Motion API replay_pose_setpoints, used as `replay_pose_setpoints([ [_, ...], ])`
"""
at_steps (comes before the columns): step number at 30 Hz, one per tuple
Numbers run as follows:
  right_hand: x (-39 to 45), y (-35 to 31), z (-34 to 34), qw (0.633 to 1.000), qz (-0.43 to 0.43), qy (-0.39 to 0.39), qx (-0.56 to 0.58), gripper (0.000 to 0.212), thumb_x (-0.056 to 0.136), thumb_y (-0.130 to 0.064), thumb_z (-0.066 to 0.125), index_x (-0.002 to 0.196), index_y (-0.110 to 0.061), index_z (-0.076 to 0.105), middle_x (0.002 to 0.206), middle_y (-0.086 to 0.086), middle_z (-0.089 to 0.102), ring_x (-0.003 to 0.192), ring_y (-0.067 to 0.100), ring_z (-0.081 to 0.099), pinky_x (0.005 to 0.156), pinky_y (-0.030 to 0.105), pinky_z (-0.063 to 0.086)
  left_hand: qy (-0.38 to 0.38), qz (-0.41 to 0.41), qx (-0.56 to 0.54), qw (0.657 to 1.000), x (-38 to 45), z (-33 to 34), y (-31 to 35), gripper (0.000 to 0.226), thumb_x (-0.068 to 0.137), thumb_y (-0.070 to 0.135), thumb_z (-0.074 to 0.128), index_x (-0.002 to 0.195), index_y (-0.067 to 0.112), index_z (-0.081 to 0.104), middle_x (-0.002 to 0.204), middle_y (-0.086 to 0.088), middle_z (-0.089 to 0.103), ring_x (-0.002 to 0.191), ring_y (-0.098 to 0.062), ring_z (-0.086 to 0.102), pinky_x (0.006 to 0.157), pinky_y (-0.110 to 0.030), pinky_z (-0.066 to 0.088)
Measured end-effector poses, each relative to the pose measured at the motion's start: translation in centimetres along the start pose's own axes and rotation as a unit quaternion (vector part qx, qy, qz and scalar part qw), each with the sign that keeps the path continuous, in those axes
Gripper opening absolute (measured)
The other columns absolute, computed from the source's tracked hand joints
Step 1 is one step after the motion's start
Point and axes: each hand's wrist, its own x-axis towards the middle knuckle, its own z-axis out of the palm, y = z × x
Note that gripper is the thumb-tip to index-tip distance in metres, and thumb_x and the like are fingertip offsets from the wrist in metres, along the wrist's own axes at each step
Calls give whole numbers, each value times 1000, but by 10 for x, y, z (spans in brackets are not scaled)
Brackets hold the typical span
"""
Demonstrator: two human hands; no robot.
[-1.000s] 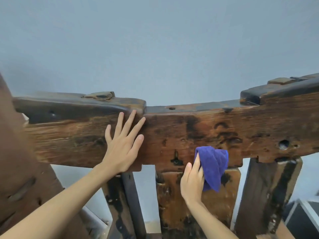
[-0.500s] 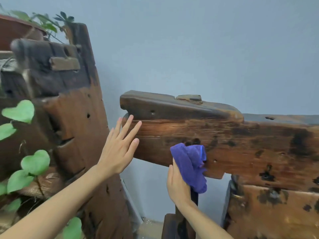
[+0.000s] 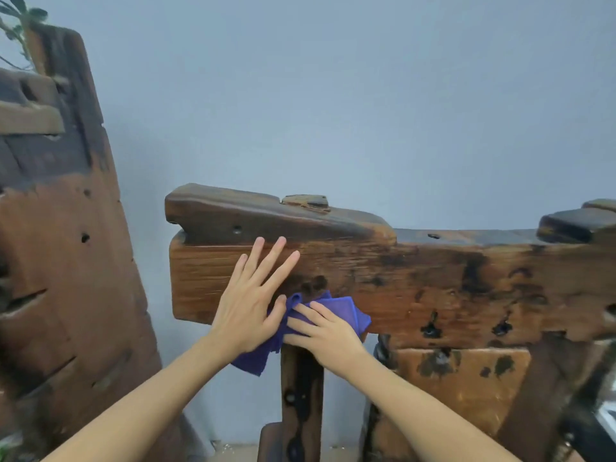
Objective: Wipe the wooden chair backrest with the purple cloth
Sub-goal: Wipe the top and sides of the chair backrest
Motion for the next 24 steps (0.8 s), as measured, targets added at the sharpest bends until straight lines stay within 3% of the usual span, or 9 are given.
replay_pose_setpoints([
  [4,-68,59,-10,998,31,-36,-34,52,85,-26,68,134,-37,55,149,-7,53,143,27,38,124,43,18,1,55,3,998,47,23,56,79,91,24,52,162,30,19,173,7,3,159,-25,-5,127,-49,9],
  [9,-179,140,-5,995,93,-33,6,35,93,-34,52,126,-37,63,145,-7,56,140,29,41,123,44,15,10,91,-19,996,122,64,177,75,90,26,50,160,18,25,173,1,8,159,-24,-4,128,-45,10],
  [14,-291,219,25,994,104,-4,-21,29,91,-37,56,117,-38,66,139,-10,59,137,27,42,124,43,13,11,120,-27,992,184,128,303,66,89,29,50,152,11,40,173,-3,4,159,-24,-5,128,-46,14],
  [18,-384,287,63,991,130,14,-8,26,88,-37,60,114,-40,58,141,-12,49,136,27,43,122,43,17,27,137,-21,990,236,180,397,69,88,32,52,153,12,39,173,-4,3,159,-23,-5,127,-48,15],
  [21,-438,315,78,987,156,33,-7,28,88,-34,60,116,-40,63,137,-11,58,132,28,47,119,44,25,53,104,-10,993,261,201,441,71,87,35,53,147,0,41,172,-10,9,159,-25,1,127,-48,15],
  [24,-502,361,83,972,228,58,-6,26,84,-32,59,109,-37,61,133,-6,58,128,32,46,120,44,23,117,-23,-6,993,285,221,479,67,88,38,53,132,-12,45,162,-22,33,154,-33,26,122,-48,21],
])
